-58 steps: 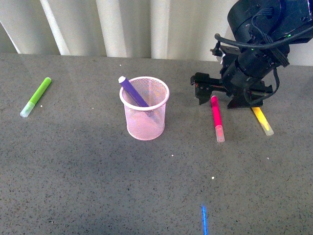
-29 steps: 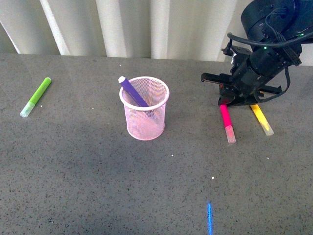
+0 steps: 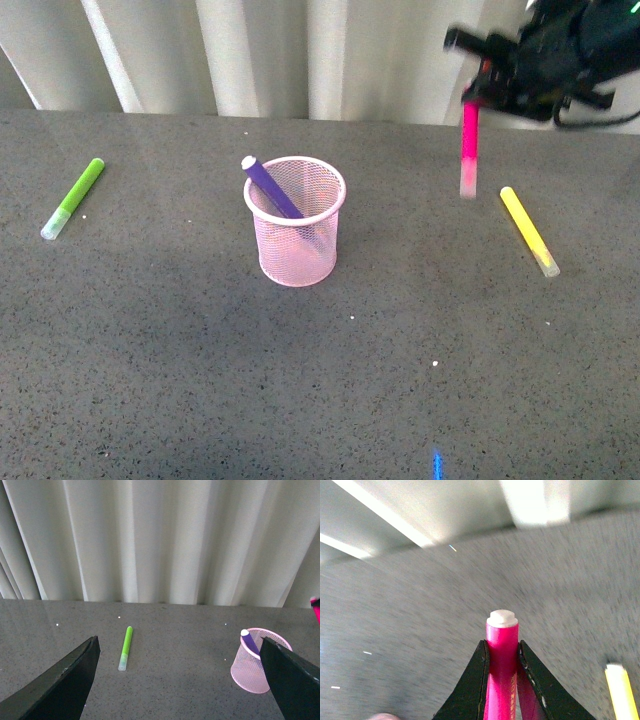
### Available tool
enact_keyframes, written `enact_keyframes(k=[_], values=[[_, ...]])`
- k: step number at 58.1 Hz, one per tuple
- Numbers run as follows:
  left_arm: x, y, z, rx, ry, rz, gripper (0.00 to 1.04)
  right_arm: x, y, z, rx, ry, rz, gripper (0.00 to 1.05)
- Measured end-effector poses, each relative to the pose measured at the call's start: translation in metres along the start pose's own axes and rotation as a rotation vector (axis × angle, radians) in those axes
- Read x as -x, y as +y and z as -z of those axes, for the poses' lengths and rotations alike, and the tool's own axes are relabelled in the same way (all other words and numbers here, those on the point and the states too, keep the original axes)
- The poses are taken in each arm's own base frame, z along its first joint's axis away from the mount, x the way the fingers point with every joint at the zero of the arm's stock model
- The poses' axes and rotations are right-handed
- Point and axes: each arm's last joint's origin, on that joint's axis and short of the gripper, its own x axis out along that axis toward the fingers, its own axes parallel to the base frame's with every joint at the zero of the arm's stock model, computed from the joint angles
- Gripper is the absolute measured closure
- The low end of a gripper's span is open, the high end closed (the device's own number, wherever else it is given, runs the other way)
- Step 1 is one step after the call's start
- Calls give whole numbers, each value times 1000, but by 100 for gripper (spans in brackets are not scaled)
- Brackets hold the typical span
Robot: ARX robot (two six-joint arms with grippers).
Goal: Insert purple and pink pens into pink cup
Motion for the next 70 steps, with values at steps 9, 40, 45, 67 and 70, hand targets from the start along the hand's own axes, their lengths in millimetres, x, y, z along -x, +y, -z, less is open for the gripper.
enact_keyframes(k=[9, 40, 45, 67, 70], values=[[0, 0, 0, 0, 0, 0, 7, 64, 35, -29, 73, -245, -174, 94], [0, 0, 0, 0, 0, 0, 7, 105, 100, 40, 395, -508, -568, 94], [0, 0, 0, 0, 0, 0, 7, 89, 107, 50, 415, -487, -576, 94], [0, 0, 0, 0, 0, 0, 7, 29, 116, 67, 473, -437, -539, 94], [0, 0, 0, 0, 0, 0, 7, 26, 115, 69, 474, -432, -538, 94]])
